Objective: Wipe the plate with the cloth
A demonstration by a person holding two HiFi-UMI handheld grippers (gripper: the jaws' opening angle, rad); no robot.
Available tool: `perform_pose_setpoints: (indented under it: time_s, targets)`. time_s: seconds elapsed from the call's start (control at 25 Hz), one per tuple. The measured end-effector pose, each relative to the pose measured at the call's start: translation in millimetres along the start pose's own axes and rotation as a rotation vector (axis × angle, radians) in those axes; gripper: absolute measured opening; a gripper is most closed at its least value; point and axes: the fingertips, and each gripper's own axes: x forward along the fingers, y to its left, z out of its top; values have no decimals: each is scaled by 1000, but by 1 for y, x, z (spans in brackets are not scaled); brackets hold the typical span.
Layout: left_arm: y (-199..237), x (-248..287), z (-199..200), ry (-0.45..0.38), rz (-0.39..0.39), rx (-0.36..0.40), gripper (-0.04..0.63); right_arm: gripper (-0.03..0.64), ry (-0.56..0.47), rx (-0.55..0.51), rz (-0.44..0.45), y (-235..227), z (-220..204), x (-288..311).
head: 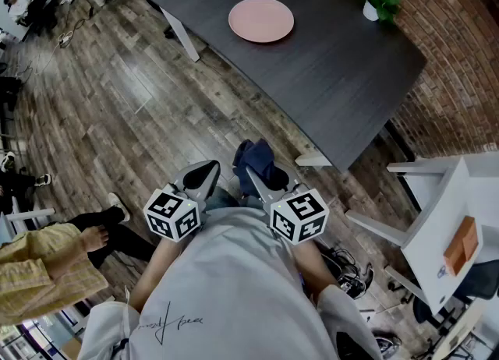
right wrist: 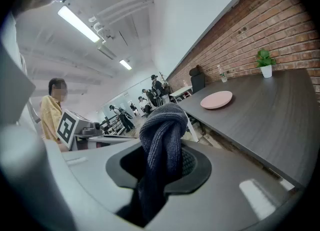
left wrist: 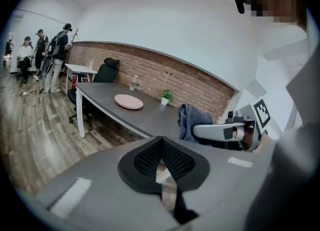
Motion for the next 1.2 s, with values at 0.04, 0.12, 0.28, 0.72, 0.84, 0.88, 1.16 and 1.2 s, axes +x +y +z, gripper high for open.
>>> perform_pose_setpoints:
  time_s: [0.04, 0.12, 0.28, 0.72, 0.84, 0.88, 1.16, 1.2]
  targets:
    - [-2, 0, -1, -2, 5, 3, 12, 92, 2, -7, 3, -1, 1, 0]
    - [-3, 2, -1, 2, 21, 14, 12, 92, 2, -16, 16, -2, 2, 2]
    - [0, 6, -5, 29, 46, 30, 12, 92, 10, -21, 43, 3, -3, 7]
    - [26, 30, 5, 46, 68, -3, 12, 96, 120, -19, -56, -17, -9, 28]
    - [38, 43, 16, 41, 32, -34, 12, 97, 131, -28, -82, -23, 2, 43]
    - [42, 48, 21, 42, 20, -36, 12, 97, 129, -29, -86, -25, 7, 49]
    - [82, 77, 64, 51, -53, -19, 12, 101, 127, -18, -120, -36, 42, 100]
    - [89, 80, 71, 52, -57, -13, 12, 101, 124, -14, -126, -37, 47, 107]
